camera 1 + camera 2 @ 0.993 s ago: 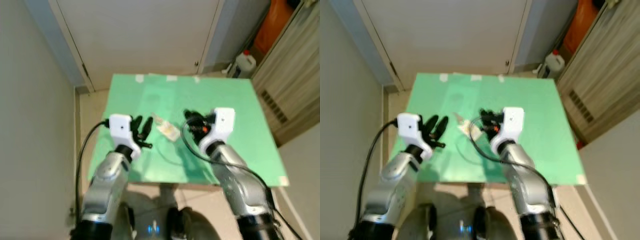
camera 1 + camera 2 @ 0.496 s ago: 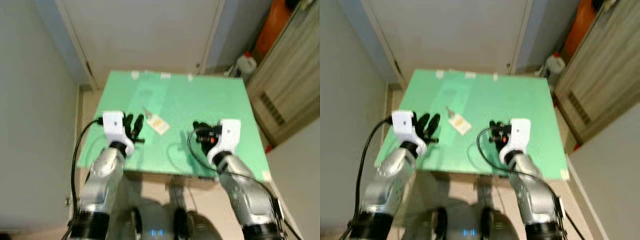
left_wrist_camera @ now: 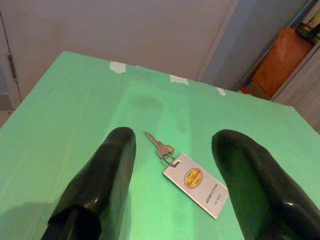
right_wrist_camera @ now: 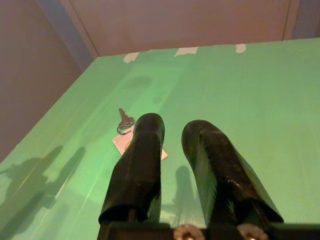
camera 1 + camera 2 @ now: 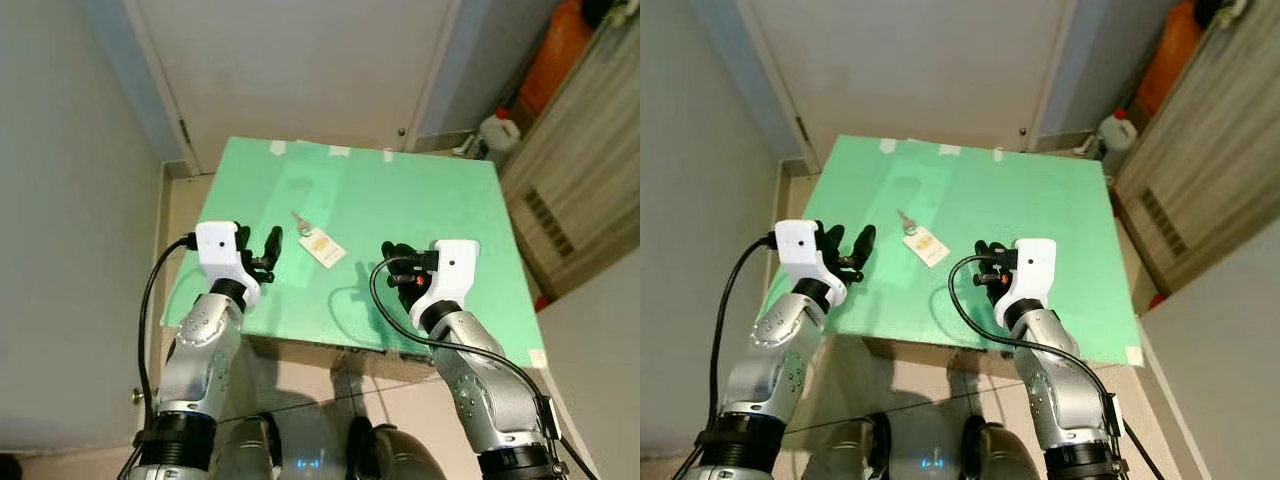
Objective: Hang keys on a hook
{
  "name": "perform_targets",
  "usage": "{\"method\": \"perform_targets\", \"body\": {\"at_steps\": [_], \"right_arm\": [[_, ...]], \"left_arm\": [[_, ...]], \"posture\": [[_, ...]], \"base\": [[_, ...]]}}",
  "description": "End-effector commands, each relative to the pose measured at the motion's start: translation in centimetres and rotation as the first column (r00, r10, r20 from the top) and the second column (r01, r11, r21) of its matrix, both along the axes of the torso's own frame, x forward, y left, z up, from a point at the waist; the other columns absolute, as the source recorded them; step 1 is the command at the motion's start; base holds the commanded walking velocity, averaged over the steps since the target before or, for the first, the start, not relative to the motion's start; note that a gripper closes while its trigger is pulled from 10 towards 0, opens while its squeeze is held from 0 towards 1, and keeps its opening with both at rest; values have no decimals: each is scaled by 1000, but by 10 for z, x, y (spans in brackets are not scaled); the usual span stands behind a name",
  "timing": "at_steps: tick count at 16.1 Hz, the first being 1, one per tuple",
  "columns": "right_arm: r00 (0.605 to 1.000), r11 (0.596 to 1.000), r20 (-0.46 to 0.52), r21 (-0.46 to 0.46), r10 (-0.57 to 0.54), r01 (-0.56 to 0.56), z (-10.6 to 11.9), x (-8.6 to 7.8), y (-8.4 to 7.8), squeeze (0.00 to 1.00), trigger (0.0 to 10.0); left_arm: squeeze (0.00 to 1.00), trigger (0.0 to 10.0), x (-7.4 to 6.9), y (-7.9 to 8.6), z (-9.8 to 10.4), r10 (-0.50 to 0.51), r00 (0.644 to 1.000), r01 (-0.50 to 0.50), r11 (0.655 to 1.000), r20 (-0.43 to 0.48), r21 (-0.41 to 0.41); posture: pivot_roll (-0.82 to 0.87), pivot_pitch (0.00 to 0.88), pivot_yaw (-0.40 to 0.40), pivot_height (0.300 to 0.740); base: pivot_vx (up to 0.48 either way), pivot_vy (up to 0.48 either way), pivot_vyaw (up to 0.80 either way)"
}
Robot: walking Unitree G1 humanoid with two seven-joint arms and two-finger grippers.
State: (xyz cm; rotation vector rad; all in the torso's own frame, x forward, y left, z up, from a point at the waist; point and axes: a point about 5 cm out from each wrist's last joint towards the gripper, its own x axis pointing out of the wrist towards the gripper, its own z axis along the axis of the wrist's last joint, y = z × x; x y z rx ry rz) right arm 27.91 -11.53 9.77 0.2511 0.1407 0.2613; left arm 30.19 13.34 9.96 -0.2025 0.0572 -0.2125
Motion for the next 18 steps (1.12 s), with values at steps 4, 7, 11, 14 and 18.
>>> {"method": "perform_targets", "body": {"at_steps": [4, 7, 11, 14, 18], "right_arm": [[1000, 1000, 19, -7, 2, -2, -2, 0, -2, 0, 10000], [999, 999, 21, -8, -48, 48, -4, 0, -9, 0, 10000], [996, 995, 25, -48, -86, 87, -2, 3, -14, 0, 10000], [996, 996, 30, -27, -78, 79, -4, 3, -13, 0, 10000], [995, 995, -10, -28, -101, 101, -7, 5, -12, 0, 10000]], "left_arm": [[0, 10000, -4, -10, -9, -27, 999, 31, 997, -47, 77], [0, 10000, -2, -10, -4, -42, 999, 42, 997, -10, 64], [0, 10000, -1, -13, -2, -58, 998, 58, 996, 0, 74], [0, 10000, 0, -17, -1, -75, 997, 75, 995, 6, 72], [0, 10000, -2, -24, 1, -130, 991, 129, 990, 14, 64]], "posture": [[57, 184, 4, 740], [58, 184, 6, 740], [49, 182, 13, 740], [52, 180, 12, 740], [51, 184, 4, 740]], "base": [[0, 0, 0], [280, 0, 513], [473, 0, 200], [480, 0, 231], [335, 0, 0]]}}
